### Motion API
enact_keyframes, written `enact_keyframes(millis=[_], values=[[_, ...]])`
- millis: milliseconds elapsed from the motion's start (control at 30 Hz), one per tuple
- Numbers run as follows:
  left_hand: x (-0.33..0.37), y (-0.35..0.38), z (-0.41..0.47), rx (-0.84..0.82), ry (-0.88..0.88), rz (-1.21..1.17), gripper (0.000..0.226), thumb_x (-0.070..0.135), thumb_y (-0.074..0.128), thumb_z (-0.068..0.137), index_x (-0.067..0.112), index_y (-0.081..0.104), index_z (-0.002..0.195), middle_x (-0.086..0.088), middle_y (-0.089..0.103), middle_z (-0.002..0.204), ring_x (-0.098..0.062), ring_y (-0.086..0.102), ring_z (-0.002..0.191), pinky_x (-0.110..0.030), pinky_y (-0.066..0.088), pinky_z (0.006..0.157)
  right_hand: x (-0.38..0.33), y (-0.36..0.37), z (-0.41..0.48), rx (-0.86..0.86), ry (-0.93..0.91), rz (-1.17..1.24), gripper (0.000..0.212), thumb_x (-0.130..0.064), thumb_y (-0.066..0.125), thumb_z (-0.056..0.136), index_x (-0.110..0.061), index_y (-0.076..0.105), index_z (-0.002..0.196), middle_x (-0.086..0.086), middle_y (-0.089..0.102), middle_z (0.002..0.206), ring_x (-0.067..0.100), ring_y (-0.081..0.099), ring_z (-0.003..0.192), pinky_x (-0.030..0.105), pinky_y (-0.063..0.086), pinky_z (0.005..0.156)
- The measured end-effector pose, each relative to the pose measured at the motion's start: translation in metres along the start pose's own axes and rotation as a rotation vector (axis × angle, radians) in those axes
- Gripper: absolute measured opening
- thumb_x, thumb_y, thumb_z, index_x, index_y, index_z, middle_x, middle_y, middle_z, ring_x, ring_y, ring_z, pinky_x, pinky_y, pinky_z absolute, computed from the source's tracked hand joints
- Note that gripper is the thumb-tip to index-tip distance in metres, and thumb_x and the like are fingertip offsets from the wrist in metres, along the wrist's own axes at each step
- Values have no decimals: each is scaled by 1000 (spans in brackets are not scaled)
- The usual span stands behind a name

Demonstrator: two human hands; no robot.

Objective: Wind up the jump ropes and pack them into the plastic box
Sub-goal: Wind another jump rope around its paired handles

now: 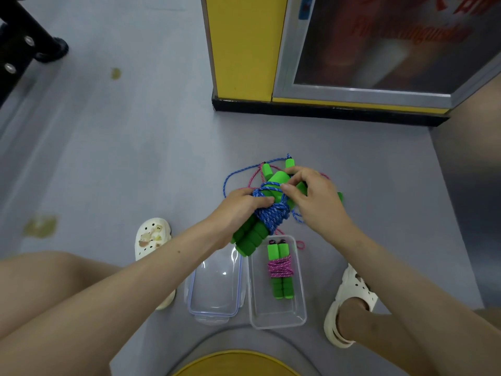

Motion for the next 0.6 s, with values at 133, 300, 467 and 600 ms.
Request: enact_keyframes(millis=[133,300,467,600], values=[[3,-2,1,-1,24,17,9,16,66,88,12,63,95,-4,72,79,-15,68,61,-23,54,55,-7,-1,-1,-1,-71,-29,18,-13,63,88,-17,51,76,4,57,122,9,50,108,5,32,85],[2,0,1,21,-1,-132,22,23,63,90,10,61,107,-7,72,85,-19,69,65,-26,54,54,1,-3,5,11,3,129,42,-23,62,90,-21,42,127,-8,28,137,4,28,131,12,23,107],[3,4,-1,33,-22,-158,31,24,63,89,9,56,115,-11,71,91,-23,68,66,-28,54,54,20,24,-2,-78,387,668,81,-11,65,87,-25,11,146,-1,51,127,19,58,112,41,50,97],[-4,9,-2,83,-42,-220,39,25,64,88,10,48,120,-11,68,94,-22,67,65,-28,54,50,26,33,-8,-5,466,981,68,-2,62,87,-26,23,137,7,59,120,24,63,107,41,54,87]])
Point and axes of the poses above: each hand's wrist, its own z-axis towards the middle knuckle, its own y-axis out of the palm, x = y × z, the point moved 7 cm from there along z, towards the middle knuckle
